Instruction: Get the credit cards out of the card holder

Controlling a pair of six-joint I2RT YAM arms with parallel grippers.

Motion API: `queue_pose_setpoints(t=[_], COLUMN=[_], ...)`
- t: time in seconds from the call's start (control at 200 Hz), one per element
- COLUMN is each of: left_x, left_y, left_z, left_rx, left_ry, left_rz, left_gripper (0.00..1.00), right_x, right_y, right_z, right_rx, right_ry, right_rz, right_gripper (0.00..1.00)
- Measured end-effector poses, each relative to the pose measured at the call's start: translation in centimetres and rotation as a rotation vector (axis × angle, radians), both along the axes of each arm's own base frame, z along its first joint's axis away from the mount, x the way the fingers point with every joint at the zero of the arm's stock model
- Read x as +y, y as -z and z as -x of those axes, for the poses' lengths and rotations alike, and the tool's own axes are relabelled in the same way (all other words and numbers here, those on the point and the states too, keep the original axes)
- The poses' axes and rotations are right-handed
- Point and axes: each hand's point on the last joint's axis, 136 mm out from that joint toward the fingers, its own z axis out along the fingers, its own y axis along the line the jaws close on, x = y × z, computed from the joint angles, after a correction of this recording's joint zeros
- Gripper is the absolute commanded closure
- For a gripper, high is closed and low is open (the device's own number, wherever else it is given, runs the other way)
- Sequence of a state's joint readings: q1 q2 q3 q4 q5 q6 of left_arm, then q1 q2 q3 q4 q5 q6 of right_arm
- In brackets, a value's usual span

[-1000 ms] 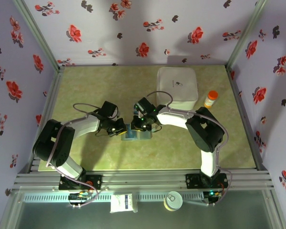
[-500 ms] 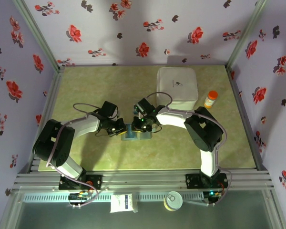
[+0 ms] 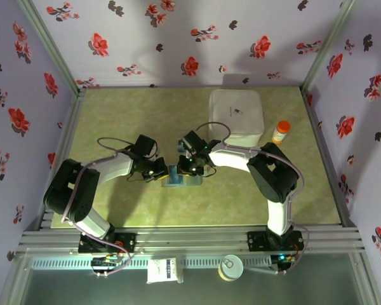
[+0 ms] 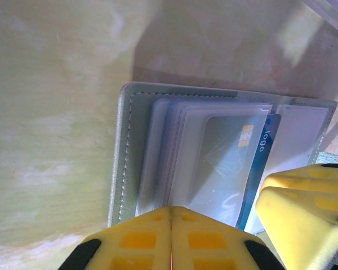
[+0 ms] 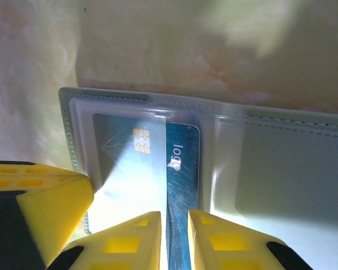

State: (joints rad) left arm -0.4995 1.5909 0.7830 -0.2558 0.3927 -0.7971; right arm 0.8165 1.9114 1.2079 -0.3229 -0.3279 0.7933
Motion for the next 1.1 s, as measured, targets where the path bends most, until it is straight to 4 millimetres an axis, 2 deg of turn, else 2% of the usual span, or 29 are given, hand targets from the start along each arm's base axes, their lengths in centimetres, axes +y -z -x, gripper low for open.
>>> queue_pose_setpoints(t=[0.24,0.505,0.805,1.1], left_x=[-0.1,-1.4,-1.1,-0.6], left_y=[-0.8,-1.8,-1.2,-0.2], left_z=[-0.4,-0.2,0.0,0.0], left_rx=[-0.007,-0.026,-0.019,-0.011], left_ry=[0.01,0.046,0.047,0.052], left_rz=[-0.01,0.0,-0.026,-0.066], left_gripper=[0.93,0.94,0.96,0.96], right_x=[-0.1,-0.3,1.0,1.0], right_y=[-0.5,-0.5,-1.2,0.1], right_z=[-0.1,0.1,0.0,0.1], right_rx=[-0.012,-0.013,-0.008,0.018], right_ry=[0.005,0.005,-0.004,-0.004], right_rz=[0.001,-0.008,-0.086,-0.074], right_gripper=[0.79,0.79,0.78,0.78])
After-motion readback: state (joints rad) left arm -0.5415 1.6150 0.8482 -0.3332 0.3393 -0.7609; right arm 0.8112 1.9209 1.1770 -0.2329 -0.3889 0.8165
